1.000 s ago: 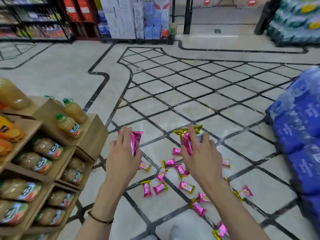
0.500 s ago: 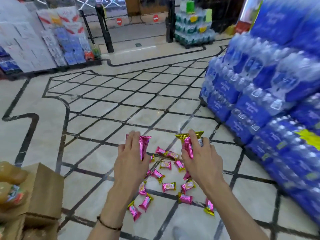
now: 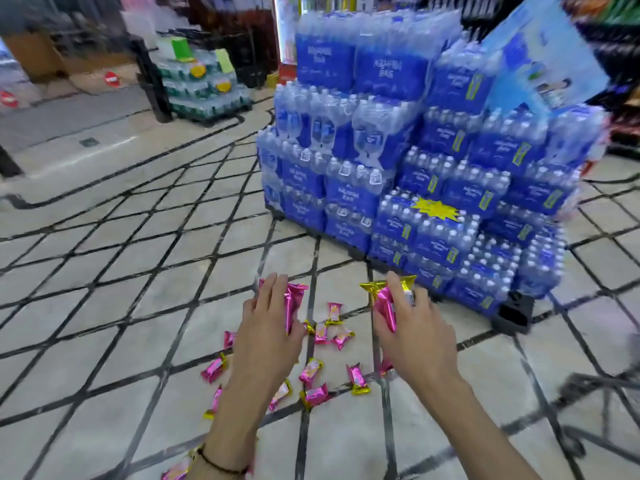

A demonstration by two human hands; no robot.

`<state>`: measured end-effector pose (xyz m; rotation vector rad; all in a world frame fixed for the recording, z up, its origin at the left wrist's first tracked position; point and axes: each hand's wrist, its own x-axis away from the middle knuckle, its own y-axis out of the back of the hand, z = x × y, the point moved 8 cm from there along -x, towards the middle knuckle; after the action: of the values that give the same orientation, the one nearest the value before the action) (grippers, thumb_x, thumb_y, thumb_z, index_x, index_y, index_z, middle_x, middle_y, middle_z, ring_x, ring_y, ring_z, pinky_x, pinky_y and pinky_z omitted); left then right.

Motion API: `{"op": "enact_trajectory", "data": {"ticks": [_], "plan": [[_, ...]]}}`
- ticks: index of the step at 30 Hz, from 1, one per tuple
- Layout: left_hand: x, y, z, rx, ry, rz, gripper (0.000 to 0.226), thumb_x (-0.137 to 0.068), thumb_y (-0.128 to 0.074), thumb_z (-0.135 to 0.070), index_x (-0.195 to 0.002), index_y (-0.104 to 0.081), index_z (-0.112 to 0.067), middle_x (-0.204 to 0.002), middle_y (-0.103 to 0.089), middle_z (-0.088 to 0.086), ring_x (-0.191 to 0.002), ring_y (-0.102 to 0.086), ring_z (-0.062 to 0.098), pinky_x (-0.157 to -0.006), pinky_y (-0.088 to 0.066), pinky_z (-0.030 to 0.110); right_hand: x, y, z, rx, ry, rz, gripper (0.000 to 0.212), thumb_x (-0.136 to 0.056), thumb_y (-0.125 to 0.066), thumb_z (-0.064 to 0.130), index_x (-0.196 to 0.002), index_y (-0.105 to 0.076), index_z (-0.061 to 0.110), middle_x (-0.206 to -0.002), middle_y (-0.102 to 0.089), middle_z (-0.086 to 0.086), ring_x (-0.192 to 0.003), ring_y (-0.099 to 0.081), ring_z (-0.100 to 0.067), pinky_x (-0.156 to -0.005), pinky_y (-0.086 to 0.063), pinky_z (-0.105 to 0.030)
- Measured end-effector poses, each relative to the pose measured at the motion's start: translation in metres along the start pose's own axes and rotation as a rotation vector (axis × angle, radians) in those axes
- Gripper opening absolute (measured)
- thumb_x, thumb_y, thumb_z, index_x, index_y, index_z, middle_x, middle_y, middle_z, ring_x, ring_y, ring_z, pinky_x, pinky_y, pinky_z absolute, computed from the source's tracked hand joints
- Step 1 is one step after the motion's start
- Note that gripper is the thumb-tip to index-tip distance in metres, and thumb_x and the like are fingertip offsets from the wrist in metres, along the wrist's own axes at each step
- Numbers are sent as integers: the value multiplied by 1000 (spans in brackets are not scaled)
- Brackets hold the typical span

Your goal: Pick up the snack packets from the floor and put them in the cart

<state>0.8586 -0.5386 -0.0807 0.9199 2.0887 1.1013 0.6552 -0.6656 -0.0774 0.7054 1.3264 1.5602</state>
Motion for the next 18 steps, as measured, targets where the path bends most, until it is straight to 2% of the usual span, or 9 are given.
{"op": "enact_trajectory", "data": {"ticks": [5,8,12,18], "plan": [[2,-51,-86,4,-161,115,73,-95,-57,-32,-160,-23,-24,-167,-21,-6,-136,-36,29,-105,-44,43,29,31,-99,43,-195,-59,61,-100,-37,54,-155,-17,34,-122,-49,-7,-104,-57,-30,-68,-50,-38],[13,-83,-146,9,-245,166,73,-95,-57,-32,-160,-24,-23,-166,-23,-3,-136,-38,31,-103,-46,44,55,53,-161,66,-309,-90,63,-100,-38,54,-155,-16,34,-125,-49,-8,-104,-57,-30,-66,-48,-37],[45,-120,-237,58,-373,215,69,-91,-61,-27,-154,-33,-20,-162,-31,0,-124,-43,33,-96,-47,45,98,81,-248,101,-433,-101,64,-100,-37,56,-156,-14,36,-129,-50,-8,-108,-58,-29,-74,-50,-39],[109,-167,-350,171,-508,285,72,-93,-59,-35,-157,-27,-29,-164,-27,-9,-138,-36,25,-112,-39,42,161,114,-363,66,-610,-130,62,-98,-43,55,-152,-15,40,-136,-48,-12,-115,-56,-32,-77,-52,-40]]}}
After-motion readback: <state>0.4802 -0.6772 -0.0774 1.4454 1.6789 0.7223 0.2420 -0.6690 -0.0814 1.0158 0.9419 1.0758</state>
